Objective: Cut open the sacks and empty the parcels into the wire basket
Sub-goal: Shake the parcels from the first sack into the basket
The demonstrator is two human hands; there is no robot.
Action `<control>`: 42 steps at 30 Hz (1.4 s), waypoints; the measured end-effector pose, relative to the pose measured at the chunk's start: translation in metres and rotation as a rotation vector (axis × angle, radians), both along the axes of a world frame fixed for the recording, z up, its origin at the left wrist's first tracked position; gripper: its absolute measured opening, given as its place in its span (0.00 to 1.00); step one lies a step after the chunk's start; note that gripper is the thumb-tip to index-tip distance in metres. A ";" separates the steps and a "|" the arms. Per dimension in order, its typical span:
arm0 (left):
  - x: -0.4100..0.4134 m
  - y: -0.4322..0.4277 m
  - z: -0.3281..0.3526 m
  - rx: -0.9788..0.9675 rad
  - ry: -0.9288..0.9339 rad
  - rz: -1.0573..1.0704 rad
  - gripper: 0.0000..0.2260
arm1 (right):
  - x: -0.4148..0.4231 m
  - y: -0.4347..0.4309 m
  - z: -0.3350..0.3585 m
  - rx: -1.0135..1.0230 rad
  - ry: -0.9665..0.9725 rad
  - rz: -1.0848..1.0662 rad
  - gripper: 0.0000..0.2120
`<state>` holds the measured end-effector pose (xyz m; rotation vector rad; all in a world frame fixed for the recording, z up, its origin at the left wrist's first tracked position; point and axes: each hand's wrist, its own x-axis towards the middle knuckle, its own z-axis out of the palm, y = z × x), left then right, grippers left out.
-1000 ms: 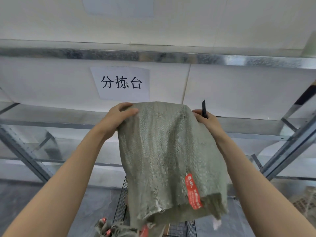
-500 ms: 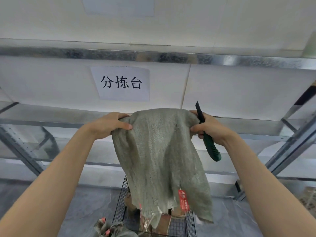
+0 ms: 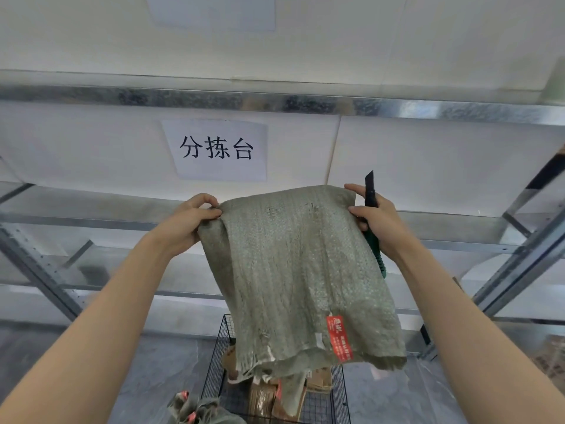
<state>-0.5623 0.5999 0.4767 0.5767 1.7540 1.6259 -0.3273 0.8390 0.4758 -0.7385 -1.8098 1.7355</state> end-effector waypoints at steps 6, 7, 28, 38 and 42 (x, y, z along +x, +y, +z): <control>0.004 0.007 0.012 0.032 0.057 0.042 0.22 | -0.006 0.001 0.004 -0.004 0.003 -0.028 0.18; 0.005 0.006 0.015 0.012 0.071 0.036 0.20 | -0.006 0.002 0.003 -0.001 -0.036 -0.004 0.18; 0.007 0.004 0.004 -0.412 0.650 -0.199 0.13 | -0.007 -0.012 0.003 0.348 -0.279 0.168 0.21; -0.002 -0.001 0.004 -0.332 0.568 -0.061 0.05 | -0.002 -0.009 0.009 0.215 -0.357 0.304 0.26; 0.005 -0.003 0.014 -0.236 0.421 -0.099 0.09 | -0.002 -0.012 0.007 0.325 -0.435 0.249 0.21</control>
